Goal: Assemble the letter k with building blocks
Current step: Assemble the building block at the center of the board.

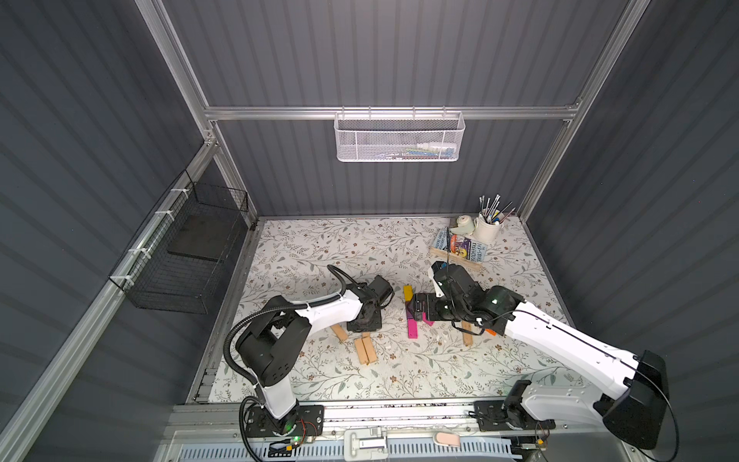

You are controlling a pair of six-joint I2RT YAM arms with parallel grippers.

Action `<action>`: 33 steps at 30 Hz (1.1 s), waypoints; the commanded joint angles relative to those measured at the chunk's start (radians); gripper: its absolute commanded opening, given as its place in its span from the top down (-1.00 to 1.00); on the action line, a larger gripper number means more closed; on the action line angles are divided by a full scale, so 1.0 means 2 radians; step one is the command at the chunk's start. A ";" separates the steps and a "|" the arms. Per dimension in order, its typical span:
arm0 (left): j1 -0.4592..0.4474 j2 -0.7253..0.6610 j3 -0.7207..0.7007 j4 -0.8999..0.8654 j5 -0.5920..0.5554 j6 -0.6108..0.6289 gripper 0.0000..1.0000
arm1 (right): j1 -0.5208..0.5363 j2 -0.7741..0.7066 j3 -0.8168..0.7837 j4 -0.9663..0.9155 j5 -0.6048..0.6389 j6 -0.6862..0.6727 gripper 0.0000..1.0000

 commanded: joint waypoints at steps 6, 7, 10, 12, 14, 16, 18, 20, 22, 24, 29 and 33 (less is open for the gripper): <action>-0.001 0.000 0.022 -0.019 -0.030 0.004 0.49 | 0.005 -0.014 -0.010 0.013 -0.020 0.005 -0.98; 0.000 0.003 0.025 -0.019 -0.031 0.005 0.49 | 0.005 -0.019 -0.014 0.016 -0.021 0.009 -0.98; 0.008 0.008 0.031 -0.021 -0.034 0.007 0.49 | 0.005 -0.037 -0.027 0.019 -0.014 0.020 -0.99; 0.011 0.008 0.028 -0.015 -0.029 0.010 0.49 | 0.005 -0.049 -0.032 0.011 0.000 0.025 -0.98; 0.015 0.009 0.026 -0.010 -0.019 0.013 0.49 | 0.004 -0.068 -0.037 0.007 0.014 0.029 -0.98; 0.016 0.012 0.027 -0.007 -0.017 0.018 0.48 | 0.003 -0.076 -0.040 0.006 0.019 0.031 -0.98; 0.017 0.016 0.027 -0.005 -0.017 0.020 0.48 | 0.004 -0.080 -0.040 0.007 0.019 0.033 -0.98; 0.018 0.019 0.027 -0.002 -0.015 0.024 0.45 | 0.003 -0.079 -0.039 0.008 0.017 0.033 -0.98; 0.019 0.024 0.028 -0.002 -0.014 0.025 0.45 | 0.004 -0.075 -0.037 0.008 0.015 0.032 -0.98; 0.021 0.029 0.027 -0.001 -0.012 0.024 0.44 | 0.003 -0.072 -0.035 0.006 0.014 0.030 -0.98; 0.022 0.034 0.026 0.004 -0.009 0.025 0.40 | 0.003 -0.069 -0.033 0.007 0.014 0.030 -0.98; 0.022 0.035 0.028 0.004 -0.009 0.028 0.32 | 0.003 -0.070 -0.034 0.006 0.014 0.031 -0.98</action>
